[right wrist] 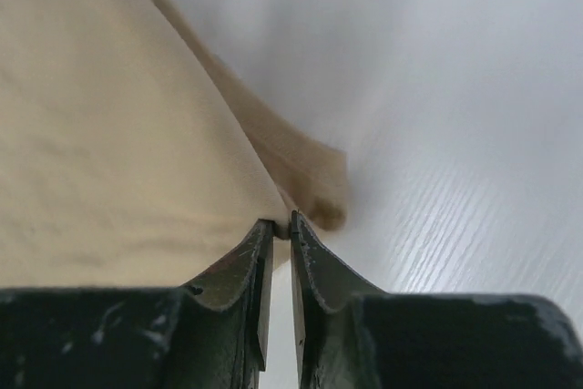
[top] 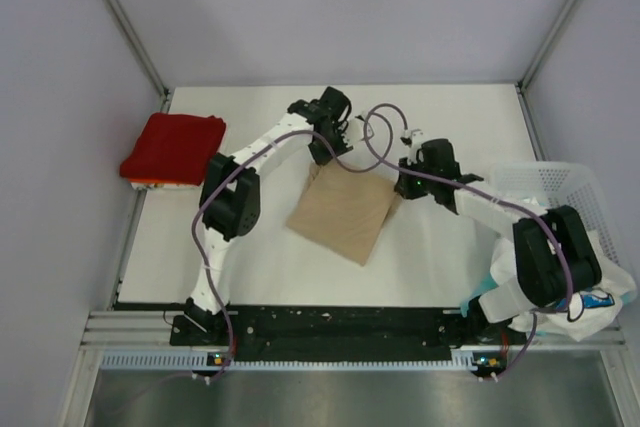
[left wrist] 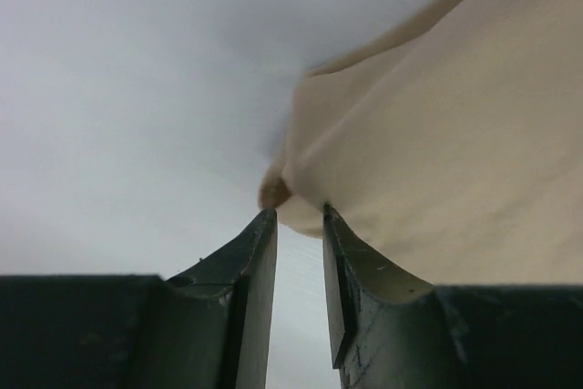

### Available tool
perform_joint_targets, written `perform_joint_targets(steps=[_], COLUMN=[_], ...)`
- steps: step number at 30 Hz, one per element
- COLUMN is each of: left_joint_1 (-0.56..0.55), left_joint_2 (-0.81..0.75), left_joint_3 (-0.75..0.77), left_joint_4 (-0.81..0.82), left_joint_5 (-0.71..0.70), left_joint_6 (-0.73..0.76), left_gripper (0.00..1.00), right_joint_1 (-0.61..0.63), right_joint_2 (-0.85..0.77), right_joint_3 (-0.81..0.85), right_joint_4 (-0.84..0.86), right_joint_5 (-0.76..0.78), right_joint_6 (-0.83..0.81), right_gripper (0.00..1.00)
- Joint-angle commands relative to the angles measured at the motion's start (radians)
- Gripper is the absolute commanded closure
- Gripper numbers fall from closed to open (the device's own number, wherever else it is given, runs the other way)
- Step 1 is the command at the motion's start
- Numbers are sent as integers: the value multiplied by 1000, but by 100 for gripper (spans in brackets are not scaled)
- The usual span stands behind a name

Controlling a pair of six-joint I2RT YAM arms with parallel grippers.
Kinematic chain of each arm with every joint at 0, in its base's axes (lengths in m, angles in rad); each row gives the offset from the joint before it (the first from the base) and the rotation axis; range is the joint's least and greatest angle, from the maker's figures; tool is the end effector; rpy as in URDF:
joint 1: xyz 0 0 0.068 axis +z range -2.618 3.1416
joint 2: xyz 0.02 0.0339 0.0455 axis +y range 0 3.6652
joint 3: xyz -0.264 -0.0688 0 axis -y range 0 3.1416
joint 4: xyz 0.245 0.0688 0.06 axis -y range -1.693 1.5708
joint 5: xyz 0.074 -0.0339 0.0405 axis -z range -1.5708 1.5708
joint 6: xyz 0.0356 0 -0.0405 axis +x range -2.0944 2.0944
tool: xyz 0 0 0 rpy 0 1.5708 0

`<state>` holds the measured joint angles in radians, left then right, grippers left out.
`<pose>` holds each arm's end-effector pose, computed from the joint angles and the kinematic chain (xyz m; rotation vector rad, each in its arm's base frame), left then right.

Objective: Fold and stack the t-shirts
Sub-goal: Fold the long partially folded tshirt into a neat square

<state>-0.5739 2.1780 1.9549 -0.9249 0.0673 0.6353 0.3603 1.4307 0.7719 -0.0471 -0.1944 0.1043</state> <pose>0.3915 -0.2560 0.2347 1.5601 2.2235 -0.0735 0.2750 0.1110 0.2017 -0.3965 2.2694 0.4629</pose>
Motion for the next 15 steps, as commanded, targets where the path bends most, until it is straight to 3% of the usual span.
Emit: perform_joint_targets(steps=[1, 4, 7, 11, 12, 15], left_joint_1=[23, 46, 88, 153, 169, 187], left_joint_2=[71, 101, 57, -82, -122, -216], left_joint_3=[117, 205, 199, 54, 3, -175], left_joint_4=[103, 77, 71, 66, 84, 176], left_joint_5=[-191, -271, -249, 15, 78, 222], left_joint_6=[-57, -80, -150, -339, -394, -476], left_gripper=[66, 63, 60, 55, 47, 42], right_joint_1=[-63, -87, -86, -86, -84, -86], right_joint_2=[163, 218, 194, 111, 93, 76], right_joint_3=[160, 279, 316, 241, 215, 149], right_joint_4=[-3, -120, -194, -231, -221, -186], right_joint_5=[59, 73, 98, 26, -5, -65], right_joint_6=[95, 124, 146, 236, 264, 307], right_gripper=[81, 66, 57, 50, 48, 40])
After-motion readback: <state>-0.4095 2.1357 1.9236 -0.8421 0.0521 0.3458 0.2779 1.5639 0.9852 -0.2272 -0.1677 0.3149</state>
